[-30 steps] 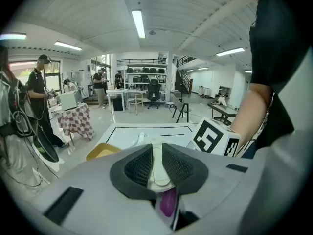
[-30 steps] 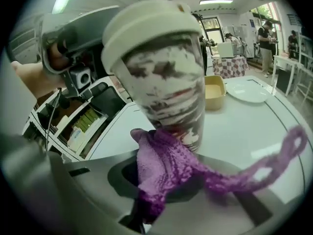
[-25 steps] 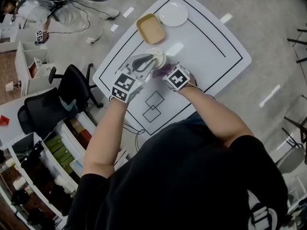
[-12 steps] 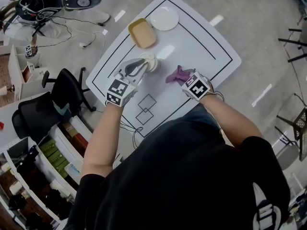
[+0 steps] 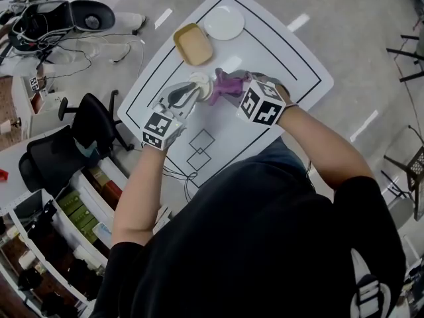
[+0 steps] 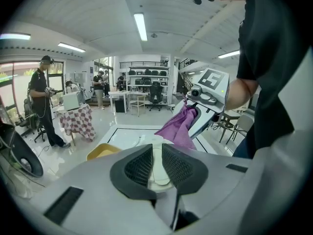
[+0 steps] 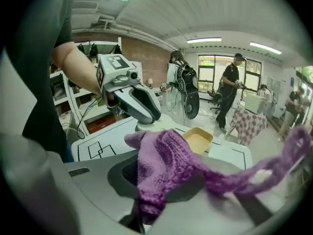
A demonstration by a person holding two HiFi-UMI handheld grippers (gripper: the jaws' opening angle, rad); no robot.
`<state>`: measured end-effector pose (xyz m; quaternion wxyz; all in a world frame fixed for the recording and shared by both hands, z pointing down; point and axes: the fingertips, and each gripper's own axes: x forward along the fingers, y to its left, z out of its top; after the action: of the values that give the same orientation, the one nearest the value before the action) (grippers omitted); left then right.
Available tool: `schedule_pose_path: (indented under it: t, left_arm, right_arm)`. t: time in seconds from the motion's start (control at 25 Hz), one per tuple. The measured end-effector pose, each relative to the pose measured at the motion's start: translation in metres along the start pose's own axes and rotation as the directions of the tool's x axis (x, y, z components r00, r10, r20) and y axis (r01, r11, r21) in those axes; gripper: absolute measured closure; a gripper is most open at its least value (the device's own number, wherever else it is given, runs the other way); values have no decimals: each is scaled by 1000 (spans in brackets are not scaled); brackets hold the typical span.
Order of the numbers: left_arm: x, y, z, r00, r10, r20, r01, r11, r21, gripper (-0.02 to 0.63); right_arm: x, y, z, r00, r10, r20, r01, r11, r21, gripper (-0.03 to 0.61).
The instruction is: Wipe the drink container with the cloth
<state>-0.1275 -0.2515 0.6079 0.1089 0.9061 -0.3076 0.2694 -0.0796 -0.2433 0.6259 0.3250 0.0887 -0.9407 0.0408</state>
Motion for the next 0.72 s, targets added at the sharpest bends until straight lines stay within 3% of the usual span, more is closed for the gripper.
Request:
schedule_pose_path:
  t: [0.36, 0.72]
  left_arm:
    - [4, 2, 0, 1000, 10, -12, -10, 1000, -6, 538]
    - [8, 5, 2, 999, 19, -49, -21, 999, -33, 540]
  right_arm:
    - [43, 2, -26, 995, 24, -95, -43, 980, -195, 502]
    - [107, 0, -100, 957, 83, -278, -144, 968, -205, 500]
